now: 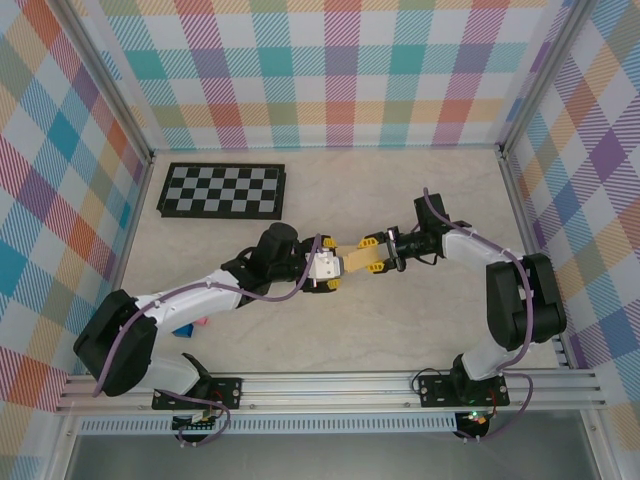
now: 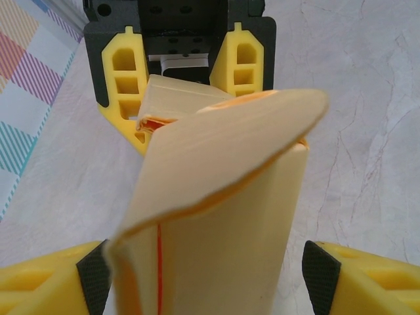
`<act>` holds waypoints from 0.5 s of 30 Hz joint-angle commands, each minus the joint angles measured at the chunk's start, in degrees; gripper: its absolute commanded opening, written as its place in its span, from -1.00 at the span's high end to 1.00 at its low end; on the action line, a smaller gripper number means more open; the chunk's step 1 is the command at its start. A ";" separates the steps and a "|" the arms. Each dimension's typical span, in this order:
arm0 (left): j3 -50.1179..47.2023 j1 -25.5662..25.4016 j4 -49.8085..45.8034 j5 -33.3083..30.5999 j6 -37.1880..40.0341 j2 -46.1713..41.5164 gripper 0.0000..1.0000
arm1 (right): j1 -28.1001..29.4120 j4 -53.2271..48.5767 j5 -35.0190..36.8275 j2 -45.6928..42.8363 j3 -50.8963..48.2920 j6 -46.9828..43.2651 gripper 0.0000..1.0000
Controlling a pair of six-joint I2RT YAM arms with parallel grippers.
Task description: Fold the paper box
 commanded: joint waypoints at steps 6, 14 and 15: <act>-1.01 -0.89 2.22 -2.57 1.46 0.45 -0.24 | -0.09 0.44 -0.16 -2.20 -0.87 1.85 0.28; 0.72 -0.89 -3.56 -2.57 0.53 -1.22 -0.12 | -0.09 1.93 0.41 -2.66 -2.00 3.47 0.18; 0.83 -0.85 -4.18 -2.72 0.44 -1.41 -0.06 | -0.09 2.88 0.20 -2.66 -2.46 4.14 0.17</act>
